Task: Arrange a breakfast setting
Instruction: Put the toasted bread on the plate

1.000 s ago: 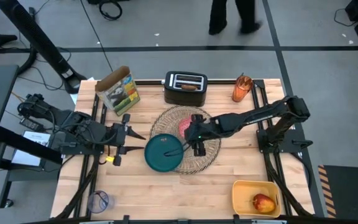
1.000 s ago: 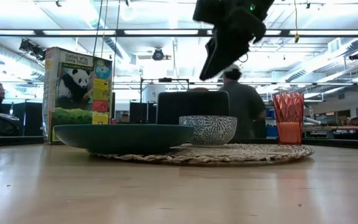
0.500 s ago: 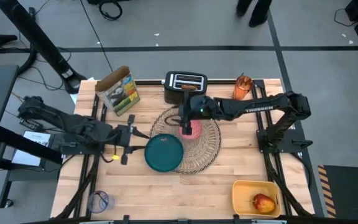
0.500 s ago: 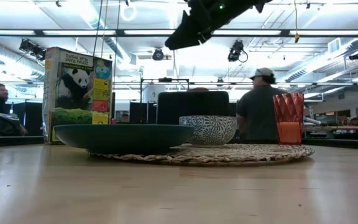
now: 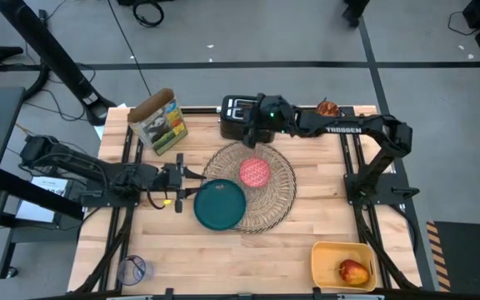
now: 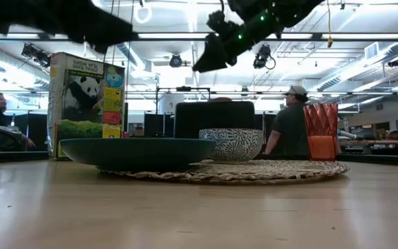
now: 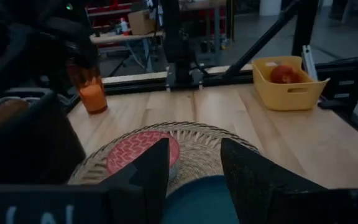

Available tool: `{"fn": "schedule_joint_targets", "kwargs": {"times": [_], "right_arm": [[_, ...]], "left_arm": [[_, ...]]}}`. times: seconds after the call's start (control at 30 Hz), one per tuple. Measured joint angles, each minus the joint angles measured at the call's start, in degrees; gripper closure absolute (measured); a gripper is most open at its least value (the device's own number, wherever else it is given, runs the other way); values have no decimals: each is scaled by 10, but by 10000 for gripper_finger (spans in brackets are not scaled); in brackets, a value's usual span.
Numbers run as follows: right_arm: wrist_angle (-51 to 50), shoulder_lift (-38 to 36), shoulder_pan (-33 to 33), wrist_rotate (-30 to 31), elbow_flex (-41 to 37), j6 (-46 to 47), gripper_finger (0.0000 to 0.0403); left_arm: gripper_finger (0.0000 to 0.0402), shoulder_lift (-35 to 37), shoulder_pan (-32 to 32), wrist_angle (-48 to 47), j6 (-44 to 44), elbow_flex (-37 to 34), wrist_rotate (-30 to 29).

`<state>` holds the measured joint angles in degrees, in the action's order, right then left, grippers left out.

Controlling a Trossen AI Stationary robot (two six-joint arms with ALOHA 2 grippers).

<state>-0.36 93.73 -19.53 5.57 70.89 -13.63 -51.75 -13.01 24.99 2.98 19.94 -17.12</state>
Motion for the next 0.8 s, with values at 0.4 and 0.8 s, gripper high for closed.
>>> {"fn": "schedule_joint_targets", "kwargs": {"times": [0.4, 0.8], "right_arm": [[-105, 52, -113, -87, 96, -56, 150], [-41, 70, -99, -227, 104, 28, 156]], "left_arm": [[248, 0, 11, 86, -19, -64, -1], [248, 60, 8, -11, -32, -15, -12]]}}
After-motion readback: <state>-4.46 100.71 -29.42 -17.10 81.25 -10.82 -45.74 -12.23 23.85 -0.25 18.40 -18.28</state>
